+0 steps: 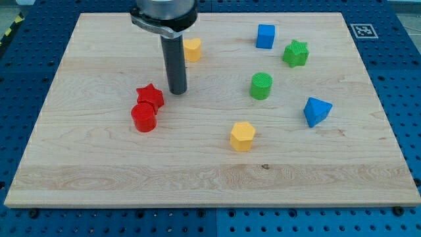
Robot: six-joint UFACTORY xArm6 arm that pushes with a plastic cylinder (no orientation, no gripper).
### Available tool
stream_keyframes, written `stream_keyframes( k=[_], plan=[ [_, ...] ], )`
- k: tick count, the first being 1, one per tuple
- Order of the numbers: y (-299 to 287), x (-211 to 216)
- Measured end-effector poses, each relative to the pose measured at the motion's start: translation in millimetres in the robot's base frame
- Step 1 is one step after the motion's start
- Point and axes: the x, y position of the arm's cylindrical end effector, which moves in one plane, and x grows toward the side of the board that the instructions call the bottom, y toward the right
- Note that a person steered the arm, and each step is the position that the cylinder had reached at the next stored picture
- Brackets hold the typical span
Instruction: Move your arm to the right of the green circle
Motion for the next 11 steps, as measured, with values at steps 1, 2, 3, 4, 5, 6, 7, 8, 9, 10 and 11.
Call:
stream_keyframes(
  k=[1, 2, 3, 4, 5, 6, 7, 8, 9, 10, 11],
  plan=[
    [-26, 0],
    [-32, 0],
    [-32, 0],
    [5, 1],
    [41, 4],
    [54, 11],
    [81, 25],
    [81, 25],
    [108, 35],
    [114, 35],
    [172, 42]
  ],
)
